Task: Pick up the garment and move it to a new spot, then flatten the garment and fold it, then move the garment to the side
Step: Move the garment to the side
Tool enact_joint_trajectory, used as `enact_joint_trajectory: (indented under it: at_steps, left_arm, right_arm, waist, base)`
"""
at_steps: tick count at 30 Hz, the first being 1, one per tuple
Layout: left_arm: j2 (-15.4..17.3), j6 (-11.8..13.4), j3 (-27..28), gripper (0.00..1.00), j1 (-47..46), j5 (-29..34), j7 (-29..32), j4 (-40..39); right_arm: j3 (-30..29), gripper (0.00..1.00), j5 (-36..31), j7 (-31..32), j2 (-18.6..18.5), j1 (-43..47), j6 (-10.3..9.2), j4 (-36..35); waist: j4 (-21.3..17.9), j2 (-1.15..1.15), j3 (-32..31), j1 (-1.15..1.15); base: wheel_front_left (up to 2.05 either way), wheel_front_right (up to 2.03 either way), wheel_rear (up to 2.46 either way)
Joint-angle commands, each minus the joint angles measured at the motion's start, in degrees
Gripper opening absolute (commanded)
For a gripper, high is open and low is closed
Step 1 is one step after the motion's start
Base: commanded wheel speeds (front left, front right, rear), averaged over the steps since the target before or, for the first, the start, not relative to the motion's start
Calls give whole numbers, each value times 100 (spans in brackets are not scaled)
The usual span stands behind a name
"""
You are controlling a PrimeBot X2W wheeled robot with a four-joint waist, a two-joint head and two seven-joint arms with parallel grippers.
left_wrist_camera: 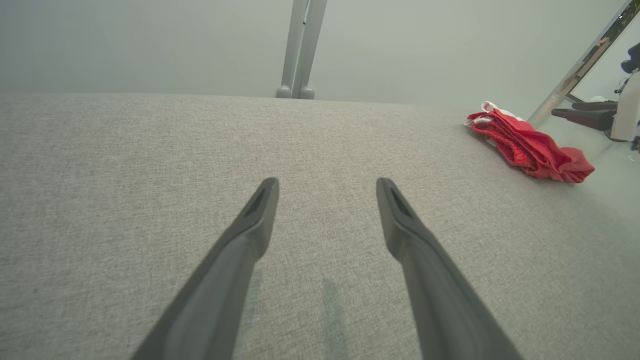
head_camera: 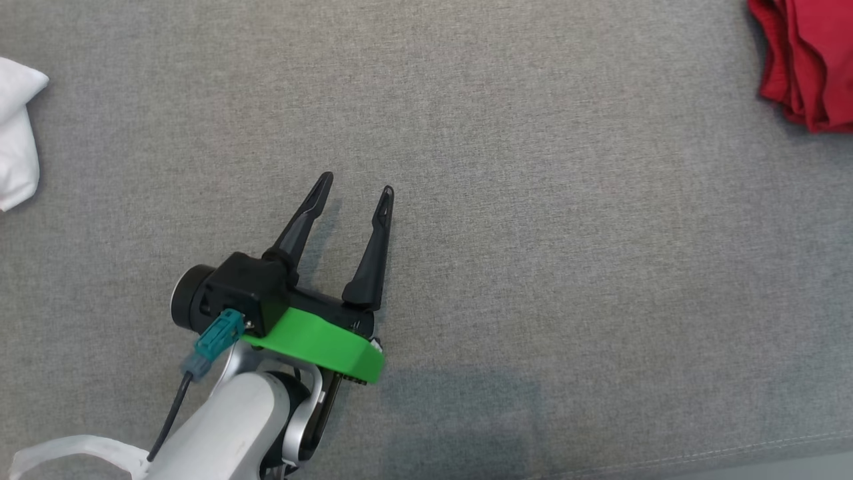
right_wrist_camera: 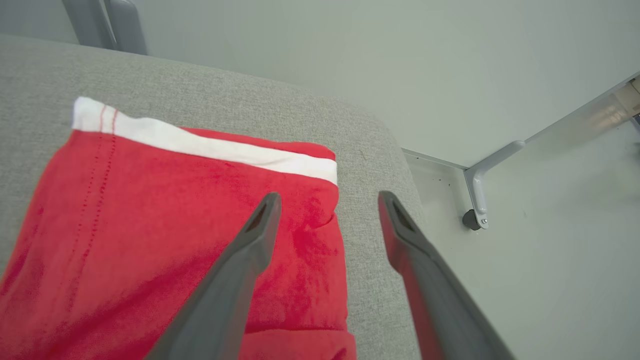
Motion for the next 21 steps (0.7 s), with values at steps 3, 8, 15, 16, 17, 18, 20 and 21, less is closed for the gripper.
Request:
enact_joint_trajectory:
  at_steps: [3,8,15,16,17,18,20,21]
  left_arm:
    - [35,34,16,100,-52,-1,-20,40]
    - [49,20,60,100,36,-62,-97,121]
    - [96,88,319,100,239,-239,-374,333]
    - [97,93,374,100,283,-276,-418,380]
    - [112,112,432,100,335,-297,-459,416]
    - [123,125,503,100,389,-331,-506,456]
    - [145,149,635,100,506,-384,-584,543]
    - [143,160,700,100,576,-414,-610,582]
  right_arm:
    - [-78,100,-153,-146,167,-4,-8,11]
    - [-135,100,-325,-369,546,-47,-8,11]
    - [-201,100,-399,-498,1007,147,-8,-402]
    - [-233,100,-398,-505,1063,197,-8,-497]
    - [-277,100,-409,-498,1113,230,-8,-617]
    - [-350,100,-413,-500,1143,279,-8,-752]
    - [-531,100,-457,-502,1213,439,-8,-1005]
    - [-639,100,-495,-501,1256,546,-8,-1123]
  waist:
    - [-86,0,-100,0]
    - [-161,0,-362,0]
    - [-174,0,-960,0]
    - [-170,0,-1065,0]
    - [-166,0,-1155,0]
    - [-159,0,-1250,0]
    - [-139,0,-1438,0]
    - [-127,0,-1534,0]
  base:
    - [0,0,0]
    - [0,0,0]
    - [0,0,0]
    - [0,0,0]
    - [0,0,0]
    - [0,0,0]
    - [0,0,0]
    - [0,0,0]
